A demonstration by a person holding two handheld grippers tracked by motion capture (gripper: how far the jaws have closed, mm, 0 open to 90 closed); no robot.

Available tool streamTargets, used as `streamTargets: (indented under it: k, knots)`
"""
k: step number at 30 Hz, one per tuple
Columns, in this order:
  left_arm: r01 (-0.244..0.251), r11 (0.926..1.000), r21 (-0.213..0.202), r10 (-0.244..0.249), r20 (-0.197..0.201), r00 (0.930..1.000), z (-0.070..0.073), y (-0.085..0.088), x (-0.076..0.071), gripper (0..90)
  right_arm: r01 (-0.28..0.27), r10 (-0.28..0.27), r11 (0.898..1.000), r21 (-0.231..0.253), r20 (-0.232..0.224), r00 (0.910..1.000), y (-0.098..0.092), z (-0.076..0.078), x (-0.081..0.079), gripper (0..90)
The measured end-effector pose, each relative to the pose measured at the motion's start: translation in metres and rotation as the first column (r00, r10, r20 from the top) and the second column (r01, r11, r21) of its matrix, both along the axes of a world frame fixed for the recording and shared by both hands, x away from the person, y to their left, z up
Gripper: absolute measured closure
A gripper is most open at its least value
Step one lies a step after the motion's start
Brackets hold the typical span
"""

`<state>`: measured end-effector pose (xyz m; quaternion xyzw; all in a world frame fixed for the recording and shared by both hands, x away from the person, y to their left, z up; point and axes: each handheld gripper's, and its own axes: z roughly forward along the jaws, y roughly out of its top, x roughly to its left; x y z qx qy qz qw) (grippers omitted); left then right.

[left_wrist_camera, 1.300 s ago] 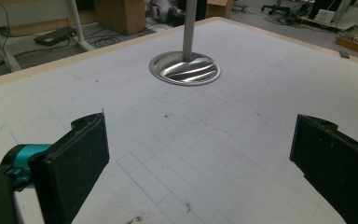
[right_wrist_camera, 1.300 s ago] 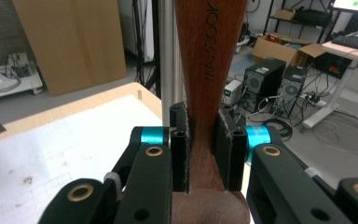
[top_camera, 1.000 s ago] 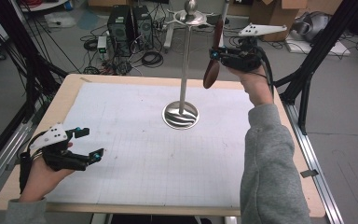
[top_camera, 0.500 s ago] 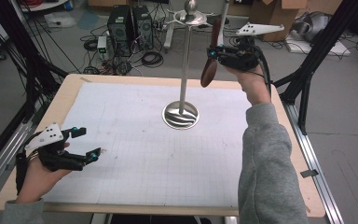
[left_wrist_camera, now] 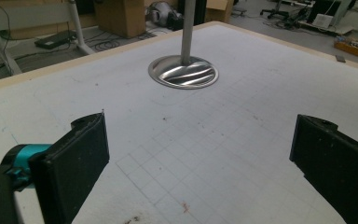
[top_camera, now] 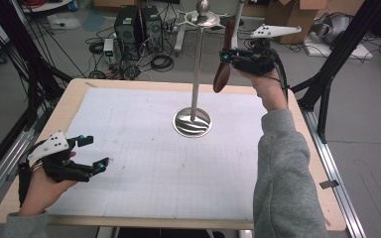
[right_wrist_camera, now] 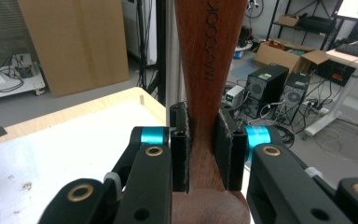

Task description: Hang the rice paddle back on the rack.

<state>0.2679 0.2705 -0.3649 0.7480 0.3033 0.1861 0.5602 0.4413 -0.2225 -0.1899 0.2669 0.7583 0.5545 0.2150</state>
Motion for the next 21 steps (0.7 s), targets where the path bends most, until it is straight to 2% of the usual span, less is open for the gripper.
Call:
streamTargets:
  k: [21]
  knots:
    - [-0.016,0.9999,0.004,0.016,0.001,0.9999,-0.0018,0.0042,-0.0024,5.0,-0.012,0.012,1.0,0.004,-0.001,0.9999,0.0056,-0.0017,0.0049,77.5]
